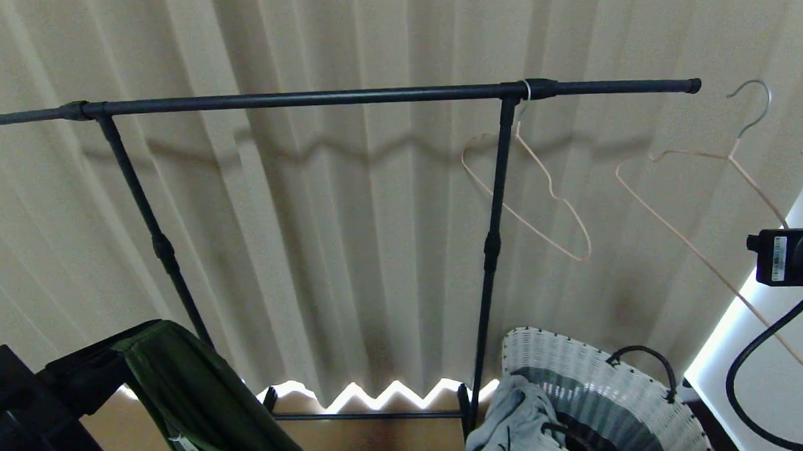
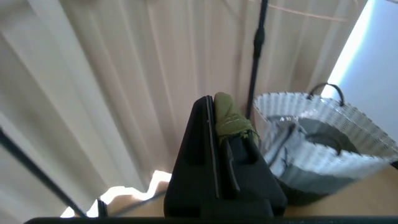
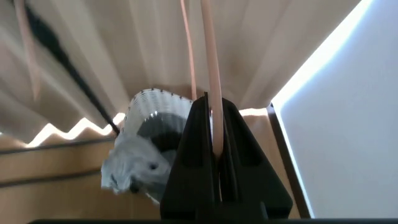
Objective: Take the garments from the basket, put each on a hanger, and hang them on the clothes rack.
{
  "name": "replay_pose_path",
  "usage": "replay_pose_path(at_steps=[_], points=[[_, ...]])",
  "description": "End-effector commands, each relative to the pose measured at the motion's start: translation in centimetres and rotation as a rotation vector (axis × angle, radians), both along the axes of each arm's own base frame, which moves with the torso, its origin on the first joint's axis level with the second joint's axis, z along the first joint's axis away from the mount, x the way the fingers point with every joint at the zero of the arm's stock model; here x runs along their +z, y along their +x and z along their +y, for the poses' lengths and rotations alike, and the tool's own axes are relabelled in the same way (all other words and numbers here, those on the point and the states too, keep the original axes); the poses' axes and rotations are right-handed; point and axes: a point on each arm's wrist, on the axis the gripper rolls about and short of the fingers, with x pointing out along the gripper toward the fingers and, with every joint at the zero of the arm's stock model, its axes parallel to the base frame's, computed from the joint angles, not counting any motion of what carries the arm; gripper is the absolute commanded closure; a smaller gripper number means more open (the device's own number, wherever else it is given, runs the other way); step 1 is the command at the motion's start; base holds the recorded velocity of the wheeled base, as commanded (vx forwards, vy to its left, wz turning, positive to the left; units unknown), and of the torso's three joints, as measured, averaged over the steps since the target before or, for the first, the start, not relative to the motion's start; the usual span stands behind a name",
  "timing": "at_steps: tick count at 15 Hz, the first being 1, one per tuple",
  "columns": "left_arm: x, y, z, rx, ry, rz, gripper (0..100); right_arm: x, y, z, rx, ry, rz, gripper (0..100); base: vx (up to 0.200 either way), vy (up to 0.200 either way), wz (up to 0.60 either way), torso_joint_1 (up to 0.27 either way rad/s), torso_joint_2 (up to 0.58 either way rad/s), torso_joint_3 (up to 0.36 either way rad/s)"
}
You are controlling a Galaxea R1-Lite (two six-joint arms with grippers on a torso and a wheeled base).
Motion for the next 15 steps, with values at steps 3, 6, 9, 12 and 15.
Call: replay_pose_path(at_steps=[3,6,9,12,15], points=[[-0.3,0.2,-0.1,-0.001,0.004,0.018,100,-0.3,-2.6,0.5,0.040,0.004,-0.019,100,-0.200,0.000,0.00,0.002,0.00,0.007],[-0.4,0.4,-0.1,-0.002,0.008,0.022,100,0.2,-3.6,0.7,0.058,0.007,-0.051,100,-0.133,0.000,0.00,0.002,0.00,0.002],[-0.3,0.3,-0.1,-0.001,0.006,0.020,100,0.8,-4.8,1.5,0.132,0.020,-0.094,100,0.000,0.000,0.00,0.000,0.00,0.000],[-0.2,0.4,-0.1,-0.003,0.001,0.019,100,1.4,-5.9,2.1,0.196,0.026,-0.129,100,0.000,0.000,0.00,0.000,0.00,0.000],[-0.2,0.3,-0.1,-0.004,0.000,0.016,100,1.4,-6.2,2.8,0.242,0.033,-0.134,100,0.000,0.133,0.00,0.000,0.00,0.003]])
